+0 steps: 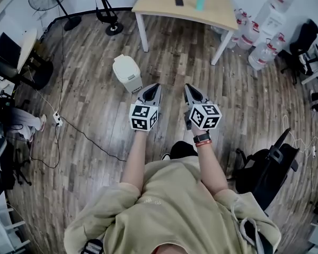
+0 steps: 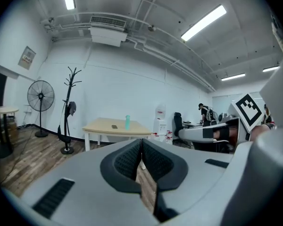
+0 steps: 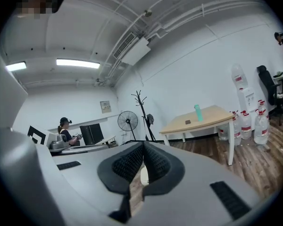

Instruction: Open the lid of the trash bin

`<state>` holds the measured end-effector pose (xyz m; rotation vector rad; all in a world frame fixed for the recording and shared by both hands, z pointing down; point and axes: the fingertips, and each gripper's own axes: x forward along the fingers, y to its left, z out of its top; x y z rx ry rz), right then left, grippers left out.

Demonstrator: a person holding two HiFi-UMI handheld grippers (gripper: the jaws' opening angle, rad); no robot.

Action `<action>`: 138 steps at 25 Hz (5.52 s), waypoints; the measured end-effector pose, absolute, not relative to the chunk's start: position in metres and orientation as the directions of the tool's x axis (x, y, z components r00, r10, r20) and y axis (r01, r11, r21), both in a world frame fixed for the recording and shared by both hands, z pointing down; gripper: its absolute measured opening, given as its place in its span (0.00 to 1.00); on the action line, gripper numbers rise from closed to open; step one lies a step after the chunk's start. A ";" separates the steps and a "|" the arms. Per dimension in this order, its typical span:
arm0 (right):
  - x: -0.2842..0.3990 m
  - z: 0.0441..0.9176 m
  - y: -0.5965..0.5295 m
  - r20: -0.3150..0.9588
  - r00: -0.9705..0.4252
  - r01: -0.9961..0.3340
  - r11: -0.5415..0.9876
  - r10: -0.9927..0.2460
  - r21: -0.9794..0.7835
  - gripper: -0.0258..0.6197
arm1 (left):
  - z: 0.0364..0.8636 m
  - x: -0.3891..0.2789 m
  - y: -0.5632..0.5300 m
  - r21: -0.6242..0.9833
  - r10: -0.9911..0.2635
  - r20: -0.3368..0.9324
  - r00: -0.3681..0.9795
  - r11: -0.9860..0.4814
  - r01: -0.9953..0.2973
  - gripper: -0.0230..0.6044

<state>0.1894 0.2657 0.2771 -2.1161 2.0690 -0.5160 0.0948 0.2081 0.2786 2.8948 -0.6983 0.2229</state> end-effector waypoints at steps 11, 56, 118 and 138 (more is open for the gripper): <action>0.153 0.306 0.101 0.232 -0.271 -0.922 0.183 -0.934 -0.341 0.06 | 0.303 0.052 0.073 0.148 -0.624 0.232 0.746 -0.736 -0.661 0.08; 0.075 0.612 -0.286 0.552 -0.558 -0.757 0.106 -0.619 -0.645 0.06 | 0.559 -0.030 -0.287 0.274 -0.744 0.444 0.499 -0.418 -0.866 0.07; 0.060 0.998 -0.397 0.761 -0.502 -0.856 0.112 -0.410 -0.505 0.06 | 0.889 -0.016 -0.380 0.387 -0.519 0.529 0.672 -0.557 -0.735 0.07; 0.058 0.999 -0.395 0.793 -0.487 -0.871 0.136 -0.366 -0.472 0.06 | 0.894 -0.014 -0.380 0.391 -0.521 0.537 0.663 -0.543 -0.743 0.07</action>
